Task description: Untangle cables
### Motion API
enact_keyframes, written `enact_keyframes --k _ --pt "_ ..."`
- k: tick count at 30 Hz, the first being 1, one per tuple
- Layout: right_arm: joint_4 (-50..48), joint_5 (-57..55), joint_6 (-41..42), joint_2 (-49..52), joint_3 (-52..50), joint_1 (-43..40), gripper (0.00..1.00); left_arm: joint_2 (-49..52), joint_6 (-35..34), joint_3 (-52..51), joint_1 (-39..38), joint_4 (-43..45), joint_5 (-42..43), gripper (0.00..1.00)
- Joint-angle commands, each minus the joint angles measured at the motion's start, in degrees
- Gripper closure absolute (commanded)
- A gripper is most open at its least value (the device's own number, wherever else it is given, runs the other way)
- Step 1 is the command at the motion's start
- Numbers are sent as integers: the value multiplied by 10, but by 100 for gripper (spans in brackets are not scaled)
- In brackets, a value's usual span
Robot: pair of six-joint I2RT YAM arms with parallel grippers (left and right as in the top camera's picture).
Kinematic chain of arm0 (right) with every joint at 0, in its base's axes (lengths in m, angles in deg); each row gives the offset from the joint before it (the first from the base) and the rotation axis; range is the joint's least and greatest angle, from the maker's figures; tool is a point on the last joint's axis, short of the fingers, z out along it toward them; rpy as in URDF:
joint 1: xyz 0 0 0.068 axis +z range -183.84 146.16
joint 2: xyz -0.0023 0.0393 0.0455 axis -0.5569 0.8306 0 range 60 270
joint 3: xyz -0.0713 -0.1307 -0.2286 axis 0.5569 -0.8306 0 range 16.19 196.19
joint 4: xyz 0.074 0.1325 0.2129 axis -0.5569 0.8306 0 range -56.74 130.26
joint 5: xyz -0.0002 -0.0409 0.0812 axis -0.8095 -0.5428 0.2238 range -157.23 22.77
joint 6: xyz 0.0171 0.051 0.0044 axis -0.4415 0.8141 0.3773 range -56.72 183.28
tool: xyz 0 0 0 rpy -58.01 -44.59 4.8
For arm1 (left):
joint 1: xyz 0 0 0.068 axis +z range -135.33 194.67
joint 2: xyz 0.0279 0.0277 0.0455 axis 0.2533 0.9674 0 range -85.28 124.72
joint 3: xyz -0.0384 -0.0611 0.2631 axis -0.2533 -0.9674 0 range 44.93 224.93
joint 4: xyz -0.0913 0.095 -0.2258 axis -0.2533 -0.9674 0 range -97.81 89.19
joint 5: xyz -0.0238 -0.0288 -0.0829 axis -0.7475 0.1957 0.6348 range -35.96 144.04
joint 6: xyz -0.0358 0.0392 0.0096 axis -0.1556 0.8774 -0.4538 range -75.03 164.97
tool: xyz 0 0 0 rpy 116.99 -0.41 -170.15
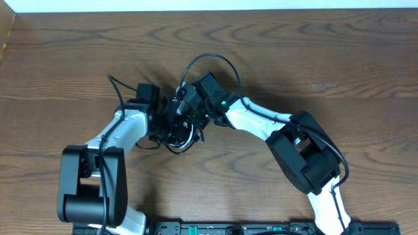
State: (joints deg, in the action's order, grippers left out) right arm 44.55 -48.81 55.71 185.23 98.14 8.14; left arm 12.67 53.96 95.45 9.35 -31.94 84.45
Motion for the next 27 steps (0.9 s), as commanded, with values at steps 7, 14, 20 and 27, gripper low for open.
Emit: enact_keyframes --k 7,14,20,27 --pt "4 8 -6 14 -4 5 99 5 -40 -17 -12 19 -45 79" --pt "5 8 -6 14 -4 5 99 4 -65 -40 -12 53 -45 79" --pt "5 8 -6 14 -4 5 99 -49 -119 -25 -2 51 -46 80" --pt "5 9 4 14 -4 3 99 -85 -213 -27 1 38 -45 79"
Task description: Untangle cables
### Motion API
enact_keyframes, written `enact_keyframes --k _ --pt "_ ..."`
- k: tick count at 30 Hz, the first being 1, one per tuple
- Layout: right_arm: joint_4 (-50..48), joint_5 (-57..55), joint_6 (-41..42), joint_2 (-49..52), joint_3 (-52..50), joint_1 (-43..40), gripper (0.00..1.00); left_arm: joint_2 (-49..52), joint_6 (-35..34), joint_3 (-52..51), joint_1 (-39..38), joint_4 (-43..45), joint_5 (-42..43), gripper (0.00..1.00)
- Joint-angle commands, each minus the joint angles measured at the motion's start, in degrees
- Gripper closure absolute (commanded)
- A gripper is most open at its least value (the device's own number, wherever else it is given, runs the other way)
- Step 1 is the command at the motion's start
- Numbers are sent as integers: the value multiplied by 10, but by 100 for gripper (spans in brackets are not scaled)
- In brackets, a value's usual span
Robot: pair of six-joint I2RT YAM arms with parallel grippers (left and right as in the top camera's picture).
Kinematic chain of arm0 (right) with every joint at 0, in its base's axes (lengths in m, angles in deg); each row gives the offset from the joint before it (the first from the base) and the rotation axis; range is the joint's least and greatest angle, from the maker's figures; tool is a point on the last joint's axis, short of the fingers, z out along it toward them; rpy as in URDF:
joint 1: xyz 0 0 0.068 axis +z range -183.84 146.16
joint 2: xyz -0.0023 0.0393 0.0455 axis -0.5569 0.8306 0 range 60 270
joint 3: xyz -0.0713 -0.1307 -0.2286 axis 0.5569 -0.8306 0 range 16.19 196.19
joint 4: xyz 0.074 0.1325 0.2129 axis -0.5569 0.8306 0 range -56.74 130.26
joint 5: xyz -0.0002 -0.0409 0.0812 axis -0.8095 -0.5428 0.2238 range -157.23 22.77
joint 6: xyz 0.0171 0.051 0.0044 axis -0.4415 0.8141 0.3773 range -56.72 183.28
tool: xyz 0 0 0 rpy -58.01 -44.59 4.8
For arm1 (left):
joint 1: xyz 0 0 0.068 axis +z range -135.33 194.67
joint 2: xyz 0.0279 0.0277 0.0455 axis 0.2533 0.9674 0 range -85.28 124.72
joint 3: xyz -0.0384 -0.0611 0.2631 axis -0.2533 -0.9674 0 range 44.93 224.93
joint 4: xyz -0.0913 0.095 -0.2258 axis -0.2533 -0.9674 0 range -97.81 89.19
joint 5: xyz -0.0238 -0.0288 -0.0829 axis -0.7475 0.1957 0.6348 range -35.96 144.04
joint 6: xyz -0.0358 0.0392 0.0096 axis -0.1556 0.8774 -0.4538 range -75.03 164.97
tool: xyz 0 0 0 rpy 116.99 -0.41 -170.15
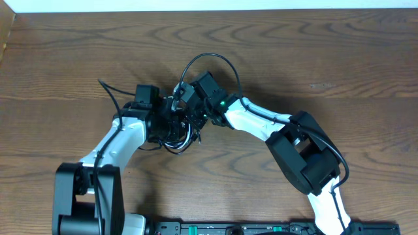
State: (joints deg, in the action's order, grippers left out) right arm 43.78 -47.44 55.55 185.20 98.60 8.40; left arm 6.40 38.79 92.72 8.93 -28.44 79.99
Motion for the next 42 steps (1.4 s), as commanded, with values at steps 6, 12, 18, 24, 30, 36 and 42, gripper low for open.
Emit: enact_keyframes --k 6,12,18,24,30,36,42 --pt "12 -5 10 15 -9 1 99 -22 -66 -23 5 -2 -1 76" --pt "12 -5 10 15 -9 1 99 -20 -66 -35 5 0 -1 61" --pt "12 -5 10 15 -9 1 99 -16 -66 -57 5 21 -1 61" --pt "12 -5 11 15 -9 1 99 -14 -66 -64 5 27 1 61" --pt "12 -5 15 15 -9 1 99 -3 -74 -83 5 52 1 61" --pt "8 -5 19 15 -9 1 99 2 -132 -118 5 85 -38 68" --pt "4 -5 30 15 -9 1 99 2 -149 -120 5 72 -88 73"
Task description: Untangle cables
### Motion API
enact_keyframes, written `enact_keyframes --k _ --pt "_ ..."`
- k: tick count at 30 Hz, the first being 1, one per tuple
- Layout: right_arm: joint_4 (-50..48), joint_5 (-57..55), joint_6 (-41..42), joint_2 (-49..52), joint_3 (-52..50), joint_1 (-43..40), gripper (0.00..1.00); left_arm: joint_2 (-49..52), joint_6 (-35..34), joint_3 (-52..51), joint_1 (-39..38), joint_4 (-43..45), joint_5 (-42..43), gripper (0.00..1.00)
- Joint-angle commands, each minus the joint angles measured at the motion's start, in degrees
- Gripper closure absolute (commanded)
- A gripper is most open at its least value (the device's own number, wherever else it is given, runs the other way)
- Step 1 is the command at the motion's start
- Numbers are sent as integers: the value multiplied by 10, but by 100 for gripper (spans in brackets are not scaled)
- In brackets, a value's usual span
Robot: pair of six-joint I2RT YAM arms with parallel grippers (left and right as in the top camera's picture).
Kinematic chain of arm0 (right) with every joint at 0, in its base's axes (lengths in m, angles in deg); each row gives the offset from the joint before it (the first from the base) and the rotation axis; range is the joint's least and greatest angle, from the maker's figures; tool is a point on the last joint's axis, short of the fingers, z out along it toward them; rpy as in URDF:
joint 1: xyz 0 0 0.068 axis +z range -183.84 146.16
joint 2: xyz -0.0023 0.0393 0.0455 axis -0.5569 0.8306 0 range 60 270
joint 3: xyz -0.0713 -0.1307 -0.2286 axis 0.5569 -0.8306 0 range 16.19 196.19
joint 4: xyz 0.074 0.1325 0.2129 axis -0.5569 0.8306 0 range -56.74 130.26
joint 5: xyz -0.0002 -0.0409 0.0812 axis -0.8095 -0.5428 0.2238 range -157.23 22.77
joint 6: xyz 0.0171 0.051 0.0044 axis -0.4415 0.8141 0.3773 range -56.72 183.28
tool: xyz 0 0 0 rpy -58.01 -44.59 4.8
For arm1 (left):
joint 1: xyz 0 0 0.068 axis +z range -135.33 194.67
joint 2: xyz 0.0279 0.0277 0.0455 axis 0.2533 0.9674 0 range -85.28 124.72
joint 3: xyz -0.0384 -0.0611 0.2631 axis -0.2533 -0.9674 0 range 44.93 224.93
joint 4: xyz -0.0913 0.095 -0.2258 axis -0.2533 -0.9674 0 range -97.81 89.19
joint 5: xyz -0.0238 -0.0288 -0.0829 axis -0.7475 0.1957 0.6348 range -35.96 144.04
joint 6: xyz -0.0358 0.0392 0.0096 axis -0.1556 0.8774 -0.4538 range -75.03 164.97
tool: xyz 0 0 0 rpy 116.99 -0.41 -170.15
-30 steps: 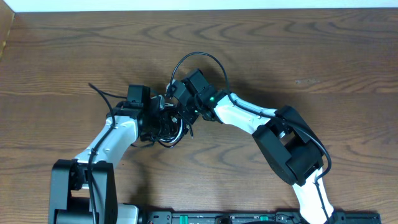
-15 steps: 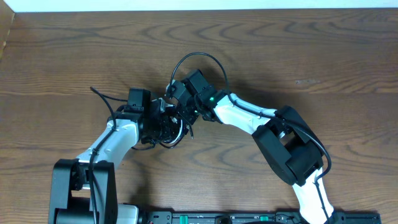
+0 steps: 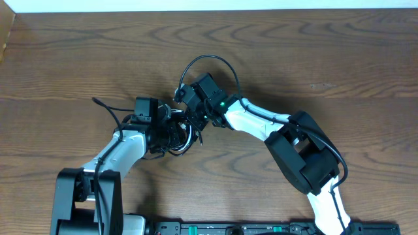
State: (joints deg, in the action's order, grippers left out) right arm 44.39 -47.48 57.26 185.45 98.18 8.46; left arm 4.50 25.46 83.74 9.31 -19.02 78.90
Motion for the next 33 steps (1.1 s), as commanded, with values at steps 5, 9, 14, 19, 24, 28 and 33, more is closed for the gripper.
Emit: enact_keyframes --k 5,9,14,19,24,28,33 --pt "-3 3 13 12 -3 -1 99 -4 -15 -11 -1 -27 -62 73" --pt "-4 86 13 -3 7 -11 92 -61 -37 -4 0 -24 -63 70" --pt "-11 151 63 -19 8 -34 75 -129 -45 -4 0 -36 -65 69" --pt "-5 209 78 -20 8 -59 67 -150 -46 -4 0 -60 -59 70" --pt "4 202 77 -14 7 -68 65 -131 6 -12 -9 -69 -32 70" --pt "3 203 77 -2 7 -65 67 -106 74 -12 -22 -61 -9 70" --pt "12 181 77 6 7 -67 67 -62 97 -12 -25 -45 -11 70"
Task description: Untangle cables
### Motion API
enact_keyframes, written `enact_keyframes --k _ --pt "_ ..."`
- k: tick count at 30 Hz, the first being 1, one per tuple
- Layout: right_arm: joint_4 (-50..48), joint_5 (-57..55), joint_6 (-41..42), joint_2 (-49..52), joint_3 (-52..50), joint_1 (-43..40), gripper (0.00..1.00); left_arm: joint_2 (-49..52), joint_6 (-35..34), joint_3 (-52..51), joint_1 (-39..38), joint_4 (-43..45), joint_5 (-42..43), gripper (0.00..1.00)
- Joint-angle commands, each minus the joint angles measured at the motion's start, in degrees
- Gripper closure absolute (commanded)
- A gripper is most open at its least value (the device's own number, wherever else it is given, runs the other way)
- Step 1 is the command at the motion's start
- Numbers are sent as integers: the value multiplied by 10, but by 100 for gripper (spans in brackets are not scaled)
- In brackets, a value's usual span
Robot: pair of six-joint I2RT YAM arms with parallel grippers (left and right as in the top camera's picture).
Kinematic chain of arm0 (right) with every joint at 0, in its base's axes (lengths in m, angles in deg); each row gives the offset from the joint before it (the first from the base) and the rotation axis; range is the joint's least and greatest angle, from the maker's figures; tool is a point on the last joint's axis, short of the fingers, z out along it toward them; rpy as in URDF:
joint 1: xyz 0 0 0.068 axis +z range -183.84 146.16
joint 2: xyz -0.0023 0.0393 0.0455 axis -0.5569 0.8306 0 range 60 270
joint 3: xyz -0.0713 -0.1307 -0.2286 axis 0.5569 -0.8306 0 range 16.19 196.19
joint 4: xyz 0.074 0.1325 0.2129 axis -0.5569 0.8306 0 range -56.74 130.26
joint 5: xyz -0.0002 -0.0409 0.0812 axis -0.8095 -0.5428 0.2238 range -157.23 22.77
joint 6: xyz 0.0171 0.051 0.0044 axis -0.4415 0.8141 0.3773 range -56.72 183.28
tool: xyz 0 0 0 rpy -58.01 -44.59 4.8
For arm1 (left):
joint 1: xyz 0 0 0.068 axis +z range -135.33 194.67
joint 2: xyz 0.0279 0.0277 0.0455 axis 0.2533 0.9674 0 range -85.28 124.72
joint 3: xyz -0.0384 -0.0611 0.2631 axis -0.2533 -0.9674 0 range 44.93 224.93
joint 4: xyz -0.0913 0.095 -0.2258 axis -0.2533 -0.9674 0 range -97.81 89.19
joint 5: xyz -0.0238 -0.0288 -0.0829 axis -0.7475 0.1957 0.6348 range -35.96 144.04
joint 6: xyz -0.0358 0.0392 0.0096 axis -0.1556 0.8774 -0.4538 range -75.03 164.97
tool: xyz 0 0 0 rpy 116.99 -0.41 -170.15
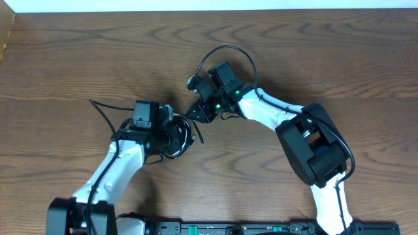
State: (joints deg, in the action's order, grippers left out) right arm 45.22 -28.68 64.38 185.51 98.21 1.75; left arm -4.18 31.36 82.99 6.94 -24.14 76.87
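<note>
A tangle of black cables (181, 138) with a few white parts lies at the table's middle, at the tips of my left gripper (172, 134), which looks shut on it. One loose cable end (98, 107) trails off to the left. My right gripper (198, 111) sits just up and right of the tangle and looks shut on a cable. That cable's loop (226, 47) arches over the right wrist, with a pale connector (191, 82) beside it. The fingertips are dark against the dark cables, so the grip itself is hard to see.
The wooden table (339, 59) stretches around both arms. The right arm's base (317, 153) stands at the lower right, and a black rail (261, 228) runs along the front edge. A wooden edge (5, 32) shows at the far left.
The right gripper has moved right and a little up, and the cable loop went with it. The tangle stayed at the left gripper, so a gap now separates the two grippers.
Both grippers were pressed together at the tangle in the middle. At each later moment the left arm stood lower and further left, with the tangle still at its tips. Now the right gripper is away to the right with its loop.
</note>
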Motion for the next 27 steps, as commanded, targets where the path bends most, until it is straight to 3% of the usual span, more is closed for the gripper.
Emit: enact_keyframes --k 1,5,12,25,27 --pt "7 -27 6 5 7 -1 67 42 38 -4 -1 11 7 70" --pt "11 -56 6 5 7 -14 67 95 40 -4 -1 38 5 74" --pt "18 -56 6 5 7 -23 66 99 40 -4 -1 46 -14 87" --pt "26 -57 6 5 7 -23 62 74 40 10 -1 53 -29 83" --pt "26 -57 6 5 7 -23 62 74 40 10 -1 53 -46 77"
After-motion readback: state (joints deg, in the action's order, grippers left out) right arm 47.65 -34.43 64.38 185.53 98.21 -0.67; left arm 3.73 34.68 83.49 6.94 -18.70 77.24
